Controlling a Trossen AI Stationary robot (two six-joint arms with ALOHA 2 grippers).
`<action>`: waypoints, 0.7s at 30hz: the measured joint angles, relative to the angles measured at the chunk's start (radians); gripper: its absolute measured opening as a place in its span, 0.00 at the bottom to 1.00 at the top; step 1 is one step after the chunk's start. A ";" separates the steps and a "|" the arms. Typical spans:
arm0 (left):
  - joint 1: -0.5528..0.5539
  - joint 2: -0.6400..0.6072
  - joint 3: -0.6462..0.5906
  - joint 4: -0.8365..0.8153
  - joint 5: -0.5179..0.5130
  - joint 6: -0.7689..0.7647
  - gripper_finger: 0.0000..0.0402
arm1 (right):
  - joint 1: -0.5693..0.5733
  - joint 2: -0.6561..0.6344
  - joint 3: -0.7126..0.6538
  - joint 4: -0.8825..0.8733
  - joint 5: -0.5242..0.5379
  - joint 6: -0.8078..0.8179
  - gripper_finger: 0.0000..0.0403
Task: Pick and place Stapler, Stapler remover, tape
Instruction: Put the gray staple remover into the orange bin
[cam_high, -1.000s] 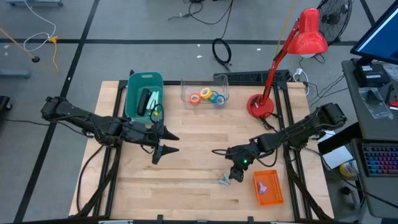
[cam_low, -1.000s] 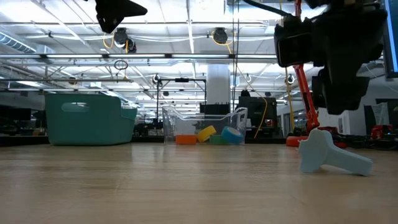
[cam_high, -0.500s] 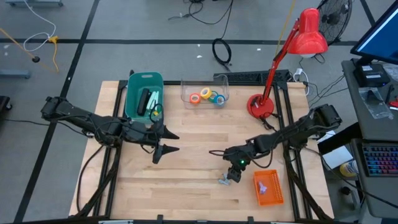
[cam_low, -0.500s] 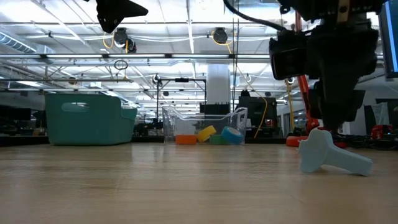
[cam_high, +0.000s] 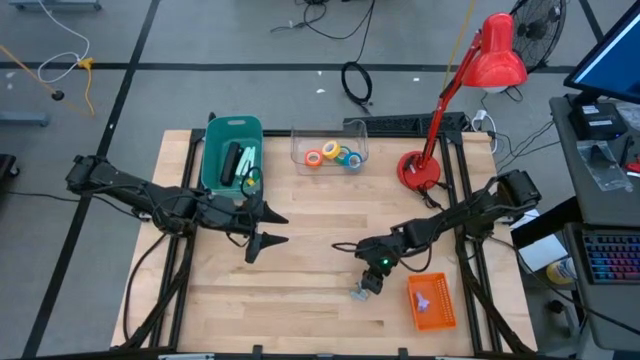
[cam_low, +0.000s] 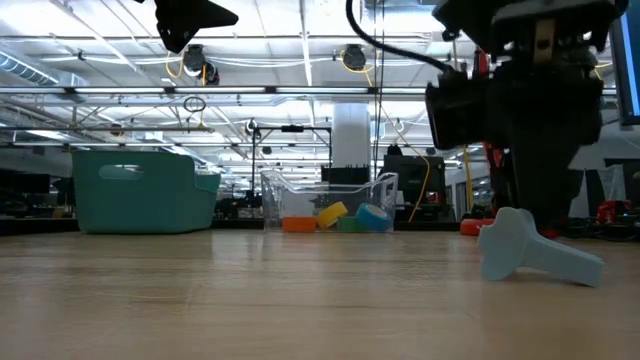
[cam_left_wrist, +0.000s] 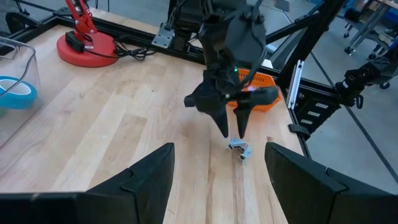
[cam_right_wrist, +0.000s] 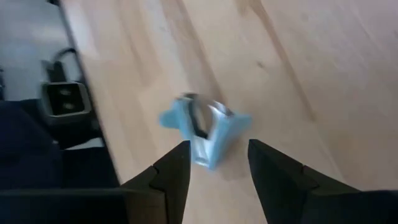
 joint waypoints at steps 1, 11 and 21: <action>0.000 0.000 0.000 0.000 0.000 0.000 0.63 | 0.000 0.008 0.000 -0.006 0.000 0.000 0.38; 0.000 0.000 0.000 -0.001 0.000 0.003 0.63 | 0.000 0.015 -0.001 0.037 -0.020 0.011 0.37; 0.000 0.000 0.000 -0.001 -0.009 0.007 0.63 | 0.001 0.044 0.000 0.060 -0.009 0.010 0.33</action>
